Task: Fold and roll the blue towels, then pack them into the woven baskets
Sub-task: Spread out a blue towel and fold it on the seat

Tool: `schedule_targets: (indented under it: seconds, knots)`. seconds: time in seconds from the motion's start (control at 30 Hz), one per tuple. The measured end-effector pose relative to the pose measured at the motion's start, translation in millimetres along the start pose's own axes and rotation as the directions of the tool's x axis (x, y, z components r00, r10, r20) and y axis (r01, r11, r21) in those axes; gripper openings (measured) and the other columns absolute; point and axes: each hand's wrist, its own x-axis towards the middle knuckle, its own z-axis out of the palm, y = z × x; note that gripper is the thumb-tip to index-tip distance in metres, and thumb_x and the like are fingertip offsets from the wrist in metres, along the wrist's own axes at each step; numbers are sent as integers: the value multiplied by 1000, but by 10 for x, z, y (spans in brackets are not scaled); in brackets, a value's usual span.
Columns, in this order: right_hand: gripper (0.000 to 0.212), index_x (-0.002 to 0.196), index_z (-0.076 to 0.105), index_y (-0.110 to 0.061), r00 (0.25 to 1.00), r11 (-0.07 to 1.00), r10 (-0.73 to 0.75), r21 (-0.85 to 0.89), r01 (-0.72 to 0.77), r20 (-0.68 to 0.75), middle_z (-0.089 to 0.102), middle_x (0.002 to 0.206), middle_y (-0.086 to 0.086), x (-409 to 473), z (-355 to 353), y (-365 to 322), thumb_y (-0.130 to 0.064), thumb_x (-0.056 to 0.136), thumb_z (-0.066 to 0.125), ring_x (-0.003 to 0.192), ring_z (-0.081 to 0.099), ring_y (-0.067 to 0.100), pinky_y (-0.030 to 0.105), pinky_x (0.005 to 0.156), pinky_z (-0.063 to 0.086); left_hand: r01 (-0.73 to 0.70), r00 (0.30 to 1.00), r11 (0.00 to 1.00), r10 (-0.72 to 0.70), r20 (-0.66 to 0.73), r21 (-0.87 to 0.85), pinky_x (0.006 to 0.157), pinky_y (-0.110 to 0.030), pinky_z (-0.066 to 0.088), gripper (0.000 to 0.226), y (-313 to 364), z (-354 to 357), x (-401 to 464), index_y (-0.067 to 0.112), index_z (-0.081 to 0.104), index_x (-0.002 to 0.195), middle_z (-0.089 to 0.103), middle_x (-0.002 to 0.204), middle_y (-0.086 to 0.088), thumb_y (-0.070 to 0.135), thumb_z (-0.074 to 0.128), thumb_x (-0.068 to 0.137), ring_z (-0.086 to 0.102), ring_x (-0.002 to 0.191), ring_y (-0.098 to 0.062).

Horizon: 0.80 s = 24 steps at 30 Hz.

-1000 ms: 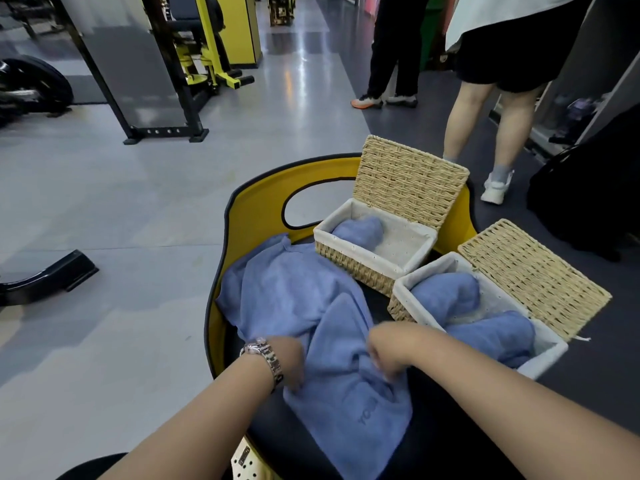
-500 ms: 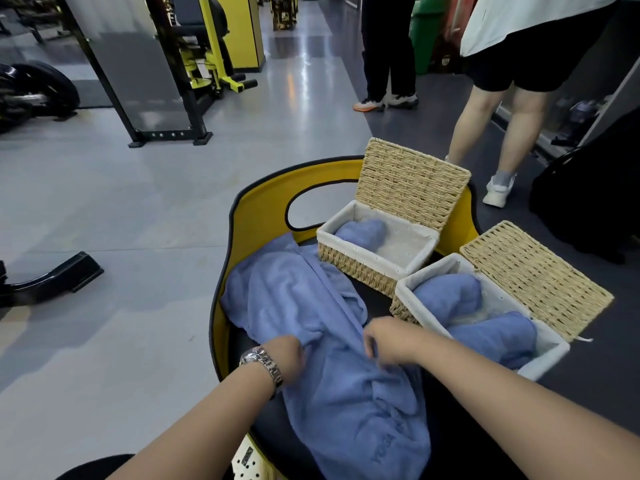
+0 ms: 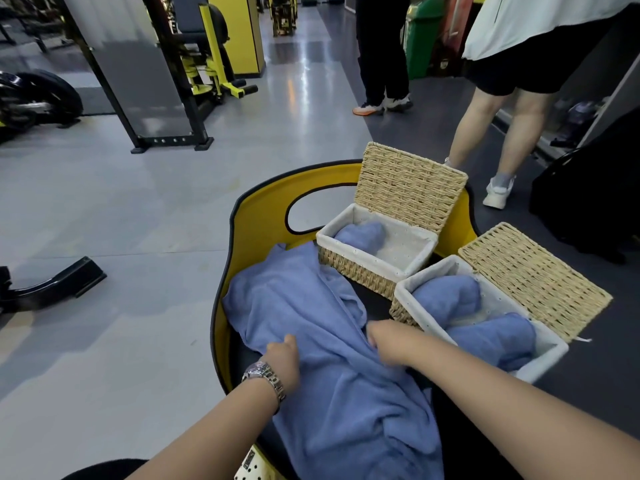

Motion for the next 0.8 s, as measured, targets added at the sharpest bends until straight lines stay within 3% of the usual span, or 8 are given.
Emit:
schedule_targets:
  seconds: [0.1,0.23,0.33,0.47,0.53,0.63,0.73,0.8]
  knots:
    - [17,72,52,-14,968,976,143,-192,-103,206,59,45,0,-84,-82,4,-14,84,64,49,55,15,25,55,44,105,994,994,-105,0,-38,88,-31,44,56,-18,-28,-35,1,26,136,53,125,-15,21,52,92,55,115,-30]
    - [34,70,26,-18,989,994,101,42,-97,-106,36,68,-2,-109,-29,3,-11,85,56,57,38,12,23,46,24,65,977,997,-56,208,-33,85,-36,47,85,-1,-49,-171,-5,-1,142,55,126,-14,32,55,91,57,115,-30]
    - [32,68,25,-21,972,993,38,118,-11,-231,36,68,-4,-75,2,-8,-6,85,48,65,42,17,23,47,22,-8,999,991,4,-32,-130,77,-33,47,60,39,-12,-141,-1,21,136,62,111,-16,15,53,88,62,101,-30]
    - [24,74,53,-17,838,860,113,475,186,-534,54,66,-5,-84,-180,44,2,82,42,62,47,11,17,54,34,-227,941,841,60,-332,-492,50,-27,36,33,-28,-286,-82,16,32,110,52,66,-6,4,51,85,51,54,-19]
    - [33,76,63,-20,808,804,121,534,261,-576,61,74,-9,-132,-324,43,4,85,42,70,54,4,10,62,37,-315,896,788,63,-439,-529,55,-24,39,29,-98,-468,-62,20,39,98,56,71,-6,0,53,83,53,61,-20]
    - [23,95,72,-14,865,763,38,574,299,-501,65,84,-12,-195,-419,56,-1,87,54,79,59,3,4,66,40,-419,820,765,88,-565,-489,65,-5,37,29,-118,-651,-110,22,49,80,60,80,7,-6,56,80,53,72,-2]
    - [29,103,71,-19,888,766,-19,564,307,-459,68,95,-5,-232,-395,74,-3,80,63,88,64,12,15,72,48,-465,782,725,68,-619,-507,64,-5,39,23,-124,-730,-155,14,54,85,61,78,9,-7,56,79,56,72,2]
    - [27,103,71,-19,848,802,-14,500,326,-530,63,95,-8,-246,-406,53,-4,82,66,88,60,8,7,72,42,-461,785,729,68,-616,-506,60,-8,41,25,-139,-741,-155,17,52,95,63,78,4,-4,57,80,58,71,-3]
